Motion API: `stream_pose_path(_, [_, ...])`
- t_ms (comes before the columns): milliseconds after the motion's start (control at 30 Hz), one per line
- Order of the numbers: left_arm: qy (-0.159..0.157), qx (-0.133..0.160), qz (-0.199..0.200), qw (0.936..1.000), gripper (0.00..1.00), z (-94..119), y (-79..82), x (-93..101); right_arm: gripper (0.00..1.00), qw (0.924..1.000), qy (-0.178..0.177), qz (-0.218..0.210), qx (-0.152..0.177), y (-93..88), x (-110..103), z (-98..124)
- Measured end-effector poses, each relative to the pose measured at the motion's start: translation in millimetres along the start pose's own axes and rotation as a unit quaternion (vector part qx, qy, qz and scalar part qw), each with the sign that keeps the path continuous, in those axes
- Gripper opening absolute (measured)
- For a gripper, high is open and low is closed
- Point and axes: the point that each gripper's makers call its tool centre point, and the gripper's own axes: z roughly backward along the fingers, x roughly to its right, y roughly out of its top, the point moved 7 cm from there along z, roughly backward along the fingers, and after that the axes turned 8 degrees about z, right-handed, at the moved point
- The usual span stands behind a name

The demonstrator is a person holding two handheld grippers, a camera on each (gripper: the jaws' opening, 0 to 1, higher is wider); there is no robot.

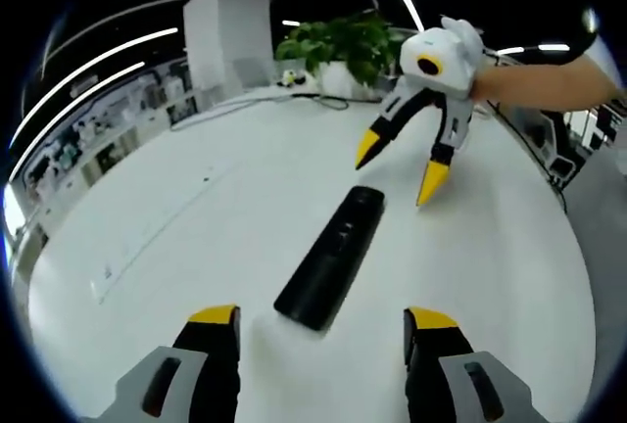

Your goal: Press the specified remote control buttons in sequence, fully releasing each button before pressing the next.

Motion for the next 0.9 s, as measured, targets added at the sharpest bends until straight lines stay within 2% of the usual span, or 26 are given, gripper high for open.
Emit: stream_pose_path(900, [-0.035, -0.016, -0.044, 0.9983, 0.62, -16, 11.7, -0.4, 0.42, 0.9965, 0.044, 0.066, -0.025, 19.5, 5, -24])
